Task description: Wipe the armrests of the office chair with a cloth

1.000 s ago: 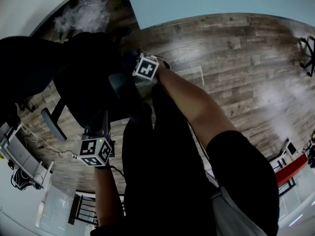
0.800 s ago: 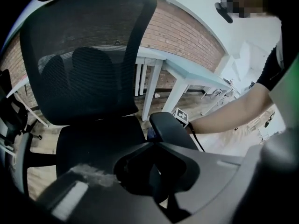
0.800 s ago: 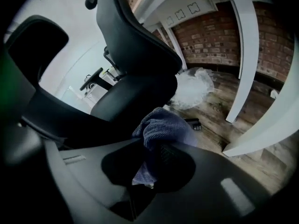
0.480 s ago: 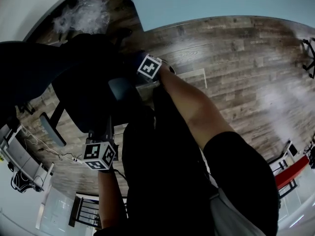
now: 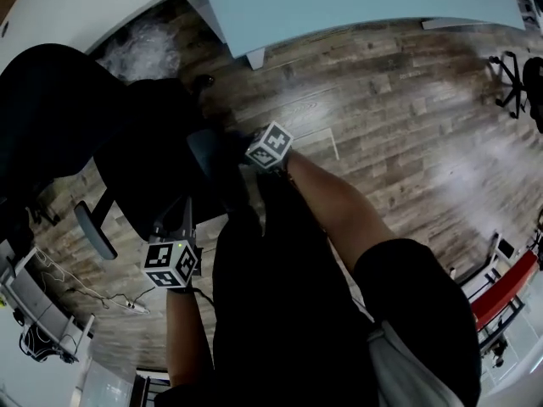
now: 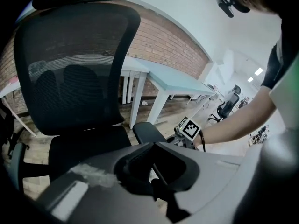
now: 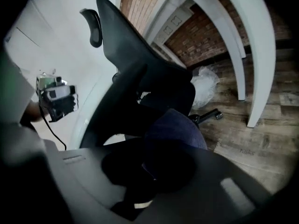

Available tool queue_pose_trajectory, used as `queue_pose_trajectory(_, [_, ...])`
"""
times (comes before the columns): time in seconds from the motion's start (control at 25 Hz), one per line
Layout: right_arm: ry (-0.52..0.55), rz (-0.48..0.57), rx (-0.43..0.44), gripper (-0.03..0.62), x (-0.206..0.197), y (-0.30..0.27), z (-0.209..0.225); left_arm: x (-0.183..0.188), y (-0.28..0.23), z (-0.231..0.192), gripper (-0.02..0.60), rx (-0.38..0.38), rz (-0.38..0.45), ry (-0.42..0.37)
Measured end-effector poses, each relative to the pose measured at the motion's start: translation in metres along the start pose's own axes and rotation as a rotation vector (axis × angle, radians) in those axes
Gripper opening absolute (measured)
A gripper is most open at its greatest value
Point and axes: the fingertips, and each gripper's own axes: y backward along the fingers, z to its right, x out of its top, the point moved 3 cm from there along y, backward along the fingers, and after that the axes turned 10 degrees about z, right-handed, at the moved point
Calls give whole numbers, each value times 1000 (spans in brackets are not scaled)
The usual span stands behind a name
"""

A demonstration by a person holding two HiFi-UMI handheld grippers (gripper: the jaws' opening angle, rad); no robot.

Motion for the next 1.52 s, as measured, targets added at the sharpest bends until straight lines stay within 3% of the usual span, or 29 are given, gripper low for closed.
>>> queue_pose_trajectory(0.12, [36,145,-95,62,25,41,-17,3,11,1,6,-33,41,-21])
queue_pose_trajectory(0.36, [237,278,-254,63,52,111,-102,10,47,-2,6,-68,126,-34])
queue_pose_trajectory(0.52, [349,436,-361,63,81,133,-170,25,74,-23,6,-70,209,20])
queue_pose_trajectory(0.8, [508,631,-489,63,119,142,-273,45,129,-48,6,-83,355,-30])
queue_pose_trajectory(1.08, [540,673,-546,63,85,136,-340,21,166,-56,6,-138,379,-48])
queue_pose_trajectory(1.28, [512,676,-570,63,51,143,-352,11,181,-52,6,-145,406,-40])
queue_pose_trajectory(1.52, [569,733,-529,63,31,143,-398,7,206,-31,6,-140,447,-54])
